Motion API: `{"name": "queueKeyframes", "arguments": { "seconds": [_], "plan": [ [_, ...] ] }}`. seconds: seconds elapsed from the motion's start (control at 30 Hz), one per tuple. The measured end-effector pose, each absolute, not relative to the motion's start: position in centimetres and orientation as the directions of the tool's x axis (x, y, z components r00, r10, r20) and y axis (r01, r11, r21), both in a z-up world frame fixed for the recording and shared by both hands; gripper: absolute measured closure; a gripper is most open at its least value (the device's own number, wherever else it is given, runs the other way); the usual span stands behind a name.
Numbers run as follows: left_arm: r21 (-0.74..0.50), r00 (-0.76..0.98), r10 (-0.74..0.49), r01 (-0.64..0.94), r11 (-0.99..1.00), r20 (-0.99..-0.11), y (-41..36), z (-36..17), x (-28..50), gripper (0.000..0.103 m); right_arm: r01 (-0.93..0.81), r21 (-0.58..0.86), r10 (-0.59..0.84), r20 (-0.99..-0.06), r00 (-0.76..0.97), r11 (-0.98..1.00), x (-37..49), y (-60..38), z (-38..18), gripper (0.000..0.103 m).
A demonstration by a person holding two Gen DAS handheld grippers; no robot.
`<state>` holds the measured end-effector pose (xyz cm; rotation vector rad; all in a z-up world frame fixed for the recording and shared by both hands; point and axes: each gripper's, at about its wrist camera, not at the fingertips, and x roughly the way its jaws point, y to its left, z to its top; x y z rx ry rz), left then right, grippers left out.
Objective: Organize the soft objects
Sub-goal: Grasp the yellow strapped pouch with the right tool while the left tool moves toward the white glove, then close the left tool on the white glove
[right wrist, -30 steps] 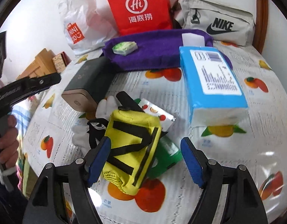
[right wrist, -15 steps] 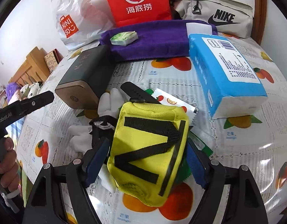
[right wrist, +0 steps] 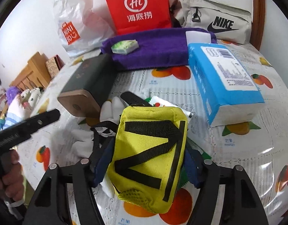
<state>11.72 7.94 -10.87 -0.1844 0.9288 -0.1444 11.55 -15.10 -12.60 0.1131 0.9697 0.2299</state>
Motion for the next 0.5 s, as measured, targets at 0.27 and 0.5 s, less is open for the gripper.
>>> {"name": "queueKeyframes", "arguments": {
  "seconds": [0.27, 0.5],
  "plan": [
    [-0.205, 0.571, -0.199, 0.055, 0.977, -0.796, 6.1, -11.1, 10.7, 0.044, -0.185, 0.21, 0.279, -0.75, 0.599, 0.96, 9.6, -17.3, -10.1, 0.036],
    [-0.203, 0.55, -0.225, 0.102, 0.974, -0.804, 3.4, -11.5, 10.3, 0.044, -0.16, 0.177, 0.238, -0.742, 0.627, 0.971, 8.8, -21.0, -9.6, 0.036]
  ]
}}
